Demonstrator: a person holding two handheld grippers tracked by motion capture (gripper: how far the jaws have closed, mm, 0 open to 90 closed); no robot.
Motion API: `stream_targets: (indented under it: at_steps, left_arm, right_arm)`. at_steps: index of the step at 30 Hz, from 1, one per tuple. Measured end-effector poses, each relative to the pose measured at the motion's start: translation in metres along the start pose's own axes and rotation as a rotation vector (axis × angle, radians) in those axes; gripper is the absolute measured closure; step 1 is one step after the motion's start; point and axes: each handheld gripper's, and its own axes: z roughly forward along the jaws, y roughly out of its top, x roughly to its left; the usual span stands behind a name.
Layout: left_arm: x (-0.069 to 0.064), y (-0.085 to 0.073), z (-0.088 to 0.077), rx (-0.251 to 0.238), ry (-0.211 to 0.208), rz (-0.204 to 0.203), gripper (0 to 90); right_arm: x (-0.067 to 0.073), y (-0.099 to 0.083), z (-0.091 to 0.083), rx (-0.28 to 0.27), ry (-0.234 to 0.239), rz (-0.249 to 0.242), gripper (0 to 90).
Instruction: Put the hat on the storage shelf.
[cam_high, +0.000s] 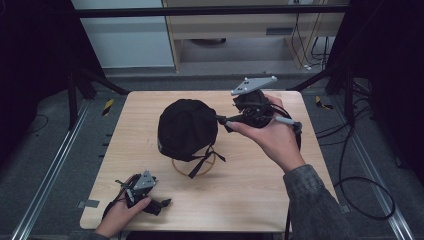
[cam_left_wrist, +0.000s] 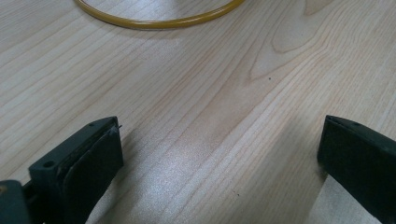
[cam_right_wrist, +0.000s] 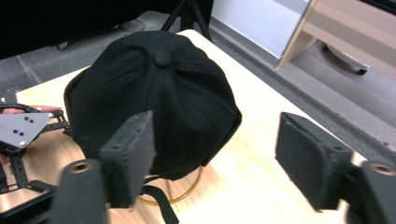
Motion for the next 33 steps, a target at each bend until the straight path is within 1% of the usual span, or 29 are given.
stream_targets:
  at_steps: [6, 9, 12, 14, 17, 19, 21, 23, 32, 33]
  left_arm:
    - [0.000, 0.000, 0.000, -0.001, 0.000, 0.000, 0.0]
    - [0.000, 0.000, 0.000, -0.001, 0.000, 0.000, 0.0]
    - [0.000, 0.000, 0.000, -0.001, 0.000, 0.000, 0.0]
    - [0.000, 0.000, 0.000, -0.001, 0.000, 0.000, 0.0]
    - [0.000, 0.000, 0.000, -0.001, 0.000, 0.000, 0.0]
    - [0.000, 0.000, 0.000, -0.002, 0.000, 0.000, 0.0]
    - [0.000, 0.000, 0.000, -0.001, 0.001, 0.000, 0.0]
    - [0.000, 0.000, 0.000, -0.002, 0.000, 0.000, 0.0]
    - [0.000, 0.000, 0.000, 0.001, 0.000, 0.001, 0.0]
    - [0.000, 0.000, 0.000, 0.001, 0.000, 0.001, 0.0]
  right_arm:
    - [-0.004, -0.008, -0.009, -0.015, -0.041, 0.021, 8.1]
    - [-0.007, -0.012, -0.018, -0.038, -0.063, 0.031, 5.2]
    - [-0.010, -0.017, -0.025, -0.043, -0.072, 0.029, 4.9]
    - [-0.012, -0.023, -0.031, -0.043, -0.088, 0.024, 4.9]
    - [-0.014, -0.032, -0.035, -0.053, -0.093, 0.016, 4.4]
    - [-0.017, -0.039, -0.036, -0.042, -0.098, 0.007, 4.3]
    - [-0.019, -0.045, -0.036, -0.016, -0.108, 0.003, 4.7]
    - [-0.022, -0.050, -0.036, -0.002, -0.123, 0.009, 5.6]
    - [-0.032, -0.074, -0.042, 0.026, -0.155, 0.031, 7.6]
    - [-0.033, -0.078, -0.042, 0.029, -0.162, 0.028, 7.9]
